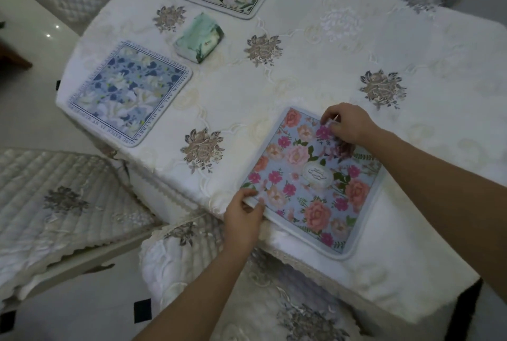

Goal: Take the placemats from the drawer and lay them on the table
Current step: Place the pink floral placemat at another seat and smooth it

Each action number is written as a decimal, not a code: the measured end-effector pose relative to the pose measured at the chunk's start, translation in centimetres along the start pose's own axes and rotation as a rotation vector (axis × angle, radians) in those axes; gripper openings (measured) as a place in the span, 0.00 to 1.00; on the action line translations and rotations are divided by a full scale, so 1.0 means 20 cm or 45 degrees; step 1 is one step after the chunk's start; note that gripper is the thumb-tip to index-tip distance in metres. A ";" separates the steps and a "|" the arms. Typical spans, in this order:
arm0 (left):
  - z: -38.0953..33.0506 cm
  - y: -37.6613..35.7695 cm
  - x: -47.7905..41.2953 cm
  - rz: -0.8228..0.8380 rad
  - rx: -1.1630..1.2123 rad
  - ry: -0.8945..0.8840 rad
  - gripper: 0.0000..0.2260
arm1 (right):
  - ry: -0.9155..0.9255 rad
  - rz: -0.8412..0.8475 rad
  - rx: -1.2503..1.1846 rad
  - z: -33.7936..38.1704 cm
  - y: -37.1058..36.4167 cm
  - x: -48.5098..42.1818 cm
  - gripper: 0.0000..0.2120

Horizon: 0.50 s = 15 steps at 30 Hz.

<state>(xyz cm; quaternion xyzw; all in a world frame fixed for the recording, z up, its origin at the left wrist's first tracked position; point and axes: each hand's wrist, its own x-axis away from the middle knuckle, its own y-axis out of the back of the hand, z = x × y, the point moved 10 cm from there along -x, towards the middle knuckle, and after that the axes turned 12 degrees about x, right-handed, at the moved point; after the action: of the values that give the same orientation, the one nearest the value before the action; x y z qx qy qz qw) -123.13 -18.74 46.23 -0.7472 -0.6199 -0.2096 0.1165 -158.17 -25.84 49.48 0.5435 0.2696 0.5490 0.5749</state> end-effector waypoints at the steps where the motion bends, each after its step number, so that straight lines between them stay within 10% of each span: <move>1: -0.03 0.00 -0.01 -0.019 -0.013 -0.035 0.08 | -0.013 -0.010 -0.019 -0.02 0.01 0.03 0.10; 15: -0.80 -0.07 -0.34 0.211 -0.250 -0.454 0.12 | -0.356 -0.474 -0.397 -0.11 0.18 0.76 0.13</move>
<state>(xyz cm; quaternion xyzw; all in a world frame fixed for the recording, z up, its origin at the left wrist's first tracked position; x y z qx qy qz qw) -128.13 -31.38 57.08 -0.8285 -0.5439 -0.1230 -0.0515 -157.56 -11.66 56.51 0.4599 0.1950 0.3883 0.7744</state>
